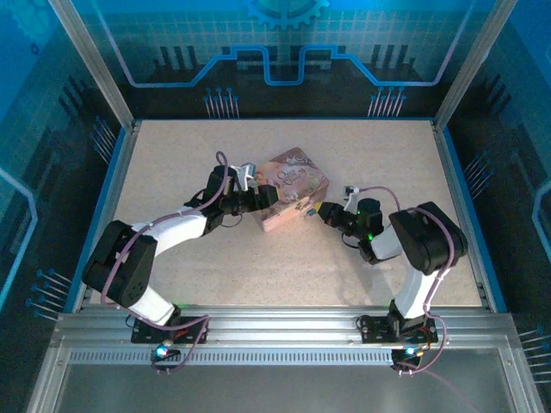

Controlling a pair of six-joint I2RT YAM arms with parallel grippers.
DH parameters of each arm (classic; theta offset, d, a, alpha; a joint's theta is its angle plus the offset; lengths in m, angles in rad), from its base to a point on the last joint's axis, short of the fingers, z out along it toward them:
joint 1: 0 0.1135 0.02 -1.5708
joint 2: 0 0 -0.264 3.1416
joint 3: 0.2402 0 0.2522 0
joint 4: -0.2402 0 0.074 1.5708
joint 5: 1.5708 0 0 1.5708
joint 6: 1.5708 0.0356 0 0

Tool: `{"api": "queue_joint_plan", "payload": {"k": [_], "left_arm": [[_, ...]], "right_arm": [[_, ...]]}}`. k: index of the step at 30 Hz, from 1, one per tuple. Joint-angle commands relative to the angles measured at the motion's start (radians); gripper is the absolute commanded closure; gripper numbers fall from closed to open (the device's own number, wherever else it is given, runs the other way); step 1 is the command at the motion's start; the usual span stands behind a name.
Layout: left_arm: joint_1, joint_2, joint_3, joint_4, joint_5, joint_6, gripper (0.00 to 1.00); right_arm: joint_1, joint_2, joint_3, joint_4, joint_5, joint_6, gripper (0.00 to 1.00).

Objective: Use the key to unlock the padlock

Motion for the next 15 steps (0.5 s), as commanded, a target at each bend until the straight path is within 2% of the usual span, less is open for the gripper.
{"api": "queue_joint_plan", "payload": {"k": [1, 4, 7, 9, 15], "left_arm": [[0.039, -0.033, -0.016, -0.189, -0.014, 0.024, 0.25], [0.053, -0.104, 0.025, -0.241, -0.02, 0.051, 0.2], [0.066, -0.189, 0.033, -0.273, -0.049, 0.07, 0.14], [0.072, -0.245, 0.026, -0.295, -0.074, 0.081, 0.12], [0.084, -0.377, -0.032, -0.342, -0.144, 0.1, 0.09]], "right_arm": [[-0.008, -0.153, -0.006, -0.181, -0.021, -0.132, 1.0], [0.001, -0.332, 0.028, -0.486, -0.064, -0.27, 1.0], [0.023, -0.512, 0.093, -0.884, -0.043, -0.431, 0.99], [0.034, -0.601, 0.121, -1.063, -0.054, -0.496, 0.99], [0.118, -0.727, 0.171, -1.379, -0.066, -0.537, 0.98]]}}
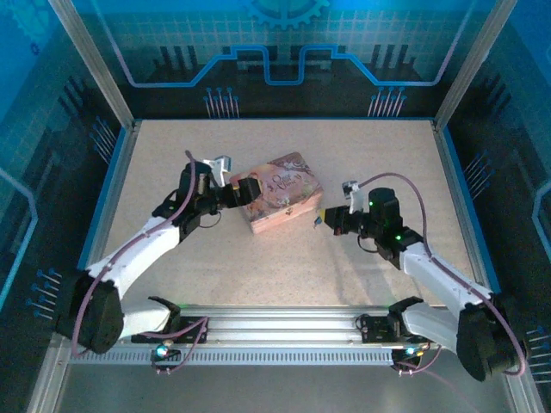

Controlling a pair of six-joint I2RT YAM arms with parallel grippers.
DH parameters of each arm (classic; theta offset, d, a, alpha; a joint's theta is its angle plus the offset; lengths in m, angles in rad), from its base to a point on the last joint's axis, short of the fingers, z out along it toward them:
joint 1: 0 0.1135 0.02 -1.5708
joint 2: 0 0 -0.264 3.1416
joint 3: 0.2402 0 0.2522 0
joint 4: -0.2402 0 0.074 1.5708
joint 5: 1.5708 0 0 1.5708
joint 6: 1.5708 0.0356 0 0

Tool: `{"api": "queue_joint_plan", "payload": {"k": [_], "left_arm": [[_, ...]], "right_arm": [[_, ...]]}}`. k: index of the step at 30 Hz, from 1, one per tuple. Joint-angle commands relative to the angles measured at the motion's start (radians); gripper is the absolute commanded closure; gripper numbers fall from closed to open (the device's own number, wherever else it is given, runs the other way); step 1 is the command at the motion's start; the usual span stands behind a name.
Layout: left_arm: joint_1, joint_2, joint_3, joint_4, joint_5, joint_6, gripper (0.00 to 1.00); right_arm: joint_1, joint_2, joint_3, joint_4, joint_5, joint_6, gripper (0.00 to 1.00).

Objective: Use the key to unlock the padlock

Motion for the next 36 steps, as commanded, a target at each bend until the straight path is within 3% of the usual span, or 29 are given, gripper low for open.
{"api": "queue_joint_plan", "payload": {"k": [1, 7, 16, 22, 26, 30, 36], "left_arm": [[0.016, -0.054, -0.037, -0.075, -0.059, 0.039, 0.09], [0.023, -0.09, -0.058, -0.099, -0.057, 0.041, 0.08], [0.025, -0.101, -0.077, -0.105, -0.055, 0.042, 0.08], [0.029, -0.102, -0.077, -0.116, -0.059, 0.053, 0.08], [0.04, -0.11, -0.067, -0.126, -0.059, 0.058, 0.07], [0.049, -0.134, -0.068, -0.136, -0.087, 0.061, 0.07], [0.085, -0.202, -0.119, -0.134, -0.269, 0.07, 0.01]], "right_arm": [[0.075, -0.016, 0.034, -0.325, -0.009, -0.069, 0.98], [0.176, 0.091, 0.082, -0.412, 0.033, -0.062, 0.98], [0.206, 0.305, 0.134, -0.311, 0.032, -0.073, 0.95], [0.195, 0.374, 0.151, -0.263, 0.054, -0.09, 0.72], [0.16, 0.322, 0.15, -0.26, 0.086, -0.1, 0.59], [0.102, 0.222, 0.155, -0.289, 0.142, -0.133, 0.56], [-0.009, 0.008, 0.121, -0.297, 0.364, -0.219, 0.42]]}}
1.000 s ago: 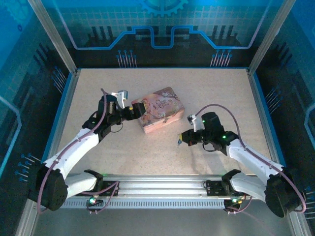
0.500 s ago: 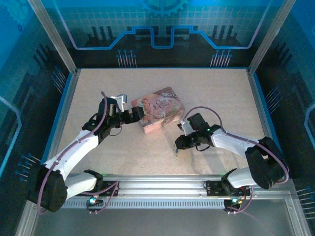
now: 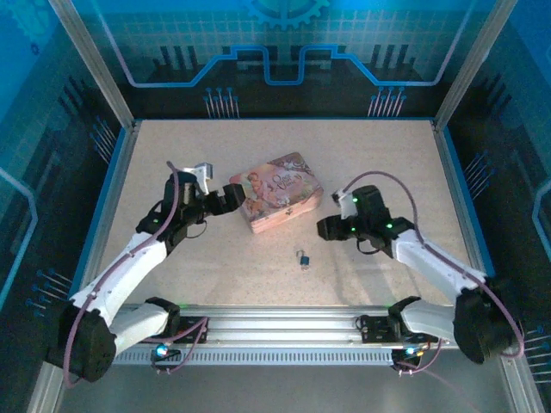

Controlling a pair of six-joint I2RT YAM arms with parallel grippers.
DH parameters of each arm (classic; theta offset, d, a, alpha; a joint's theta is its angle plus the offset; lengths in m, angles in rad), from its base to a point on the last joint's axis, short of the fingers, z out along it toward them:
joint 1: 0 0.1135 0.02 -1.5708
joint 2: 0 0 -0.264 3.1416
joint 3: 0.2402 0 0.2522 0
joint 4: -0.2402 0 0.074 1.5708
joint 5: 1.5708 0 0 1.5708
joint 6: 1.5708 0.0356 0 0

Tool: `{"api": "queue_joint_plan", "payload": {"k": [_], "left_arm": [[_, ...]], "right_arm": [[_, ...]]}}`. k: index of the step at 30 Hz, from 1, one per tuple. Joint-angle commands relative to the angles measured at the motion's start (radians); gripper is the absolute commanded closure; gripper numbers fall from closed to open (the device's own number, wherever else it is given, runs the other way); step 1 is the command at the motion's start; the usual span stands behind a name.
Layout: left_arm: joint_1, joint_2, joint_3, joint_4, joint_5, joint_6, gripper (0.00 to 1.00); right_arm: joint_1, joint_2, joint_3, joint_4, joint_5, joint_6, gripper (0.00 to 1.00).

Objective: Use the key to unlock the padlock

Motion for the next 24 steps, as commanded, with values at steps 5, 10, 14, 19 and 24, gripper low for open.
{"api": "queue_joint_plan", "payload": {"k": [5, 10, 14, 19, 24], "left_arm": [[0.088, -0.094, -0.147, 0.047, -0.36, 0.053, 0.01], [0.126, -0.057, -0.274, 0.234, -0.531, 0.117, 0.01], [0.164, -0.026, -0.26, 0.27, -0.506, 0.156, 0.01], [0.169, 0.044, -0.279, 0.411, -0.531, 0.317, 0.01], [0.179, 0.223, -0.314, 0.651, -0.443, 0.414, 0.01]], "right_arm": [[-0.122, -0.192, -0.049, 0.045, 0.393, -0.191, 0.17], [-0.288, -0.17, -0.153, 0.238, 0.424, -0.17, 0.0], [-0.382, -0.053, -0.205, 0.384, 0.41, -0.152, 0.0], [-0.4, 0.101, -0.234, 0.618, 0.377, -0.154, 0.0], [-0.401, 0.19, -0.259, 0.863, 0.311, -0.191, 0.0]]}}
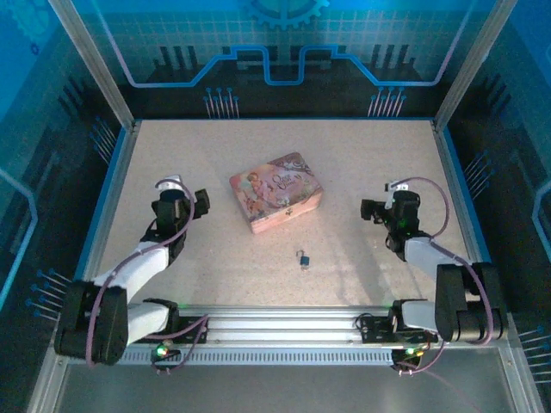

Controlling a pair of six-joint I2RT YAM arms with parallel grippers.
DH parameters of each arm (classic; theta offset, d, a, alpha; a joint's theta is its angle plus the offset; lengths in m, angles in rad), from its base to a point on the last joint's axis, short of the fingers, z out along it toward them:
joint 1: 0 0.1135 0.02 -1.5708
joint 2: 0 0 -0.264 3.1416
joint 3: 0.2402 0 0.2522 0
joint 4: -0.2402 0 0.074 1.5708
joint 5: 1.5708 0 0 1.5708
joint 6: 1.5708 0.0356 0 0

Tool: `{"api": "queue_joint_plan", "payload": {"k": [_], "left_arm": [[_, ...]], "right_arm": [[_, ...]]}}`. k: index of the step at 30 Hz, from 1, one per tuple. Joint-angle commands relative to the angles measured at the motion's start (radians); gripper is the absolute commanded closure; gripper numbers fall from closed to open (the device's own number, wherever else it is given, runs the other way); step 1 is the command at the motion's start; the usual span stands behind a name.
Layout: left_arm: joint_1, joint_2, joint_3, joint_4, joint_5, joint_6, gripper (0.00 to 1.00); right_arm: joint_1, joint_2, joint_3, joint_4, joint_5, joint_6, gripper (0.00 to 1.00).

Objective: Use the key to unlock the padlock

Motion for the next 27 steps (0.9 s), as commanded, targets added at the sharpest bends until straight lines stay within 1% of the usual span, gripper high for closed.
{"api": "queue_joint_plan", "payload": {"k": [1, 2, 3, 4, 5, 7, 8, 9, 10, 11, 13, 15, 16, 17, 18, 20, 21, 27], "left_arm": [[0.011, 0.112, -0.031, 0.221, 0.059, 0.113, 0.01], [0.011, 0.144, -0.015, 0.23, 0.079, 0.129, 0.01], [0.011, 0.161, -0.003, 0.233, 0.118, 0.143, 0.01], [0.011, 0.178, -0.007, 0.281, 0.143, 0.163, 0.01], [0.01, 0.192, 0.004, 0.28, 0.158, 0.186, 0.01], [0.012, 0.219, 0.023, 0.289, 0.183, 0.22, 0.01], [0.013, 0.234, 0.025, 0.303, 0.218, 0.248, 0.01], [0.013, 0.264, 0.017, 0.359, 0.242, 0.266, 0.01], [0.017, 0.285, 0.028, 0.365, 0.232, 0.259, 0.01], [0.032, 0.279, 0.037, 0.328, 0.241, 0.24, 0.01], [0.053, 0.29, 0.008, 0.392, 0.247, 0.217, 0.01], [0.075, 0.314, -0.046, 0.513, 0.265, 0.191, 0.01], [0.083, 0.337, -0.066, 0.571, 0.266, 0.184, 0.01], [0.083, 0.355, -0.078, 0.62, 0.26, 0.188, 0.01], [0.085, 0.338, -0.06, 0.55, 0.26, 0.181, 0.01], [0.088, 0.346, -0.061, 0.572, 0.264, 0.181, 0.01], [0.09, 0.341, -0.057, 0.554, 0.266, 0.18, 0.01], [0.089, 0.344, -0.062, 0.568, 0.263, 0.181, 0.01]], "right_arm": [[-0.015, 0.044, -0.019, 0.259, -0.045, -0.043, 0.0], [-0.017, 0.069, -0.017, 0.29, -0.052, -0.045, 0.0], [-0.022, 0.092, -0.002, 0.276, -0.06, -0.042, 0.0], [-0.024, 0.109, 0.003, 0.287, -0.07, -0.043, 0.0], [-0.022, 0.108, 0.018, 0.254, -0.082, -0.053, 0.0], [-0.02, 0.117, 0.022, 0.256, -0.101, -0.062, 0.0], [-0.018, 0.122, 0.027, 0.255, -0.104, -0.065, 0.0], [-0.017, 0.127, 0.035, 0.244, -0.105, -0.067, 0.0], [-0.015, 0.132, 0.045, 0.232, -0.112, -0.073, 0.0], [-0.01, 0.143, 0.057, 0.222, -0.129, -0.086, 0.0], [0.009, 0.178, 0.062, 0.242, -0.164, -0.128, 0.0], [0.037, 0.201, 0.019, 0.332, -0.147, -0.154, 0.0], [0.037, 0.218, -0.01, 0.413, -0.144, -0.158, 0.0], [0.035, 0.204, 0.001, 0.37, -0.133, -0.148, 0.0], [0.033, 0.211, -0.004, 0.387, -0.135, -0.147, 0.0], [0.034, 0.209, -0.001, 0.382, -0.132, -0.148, 0.0], [0.036, 0.206, 0.003, 0.369, -0.131, -0.147, 0.0], [0.049, 0.209, 0.002, 0.373, -0.108, -0.157, 0.0]]}}
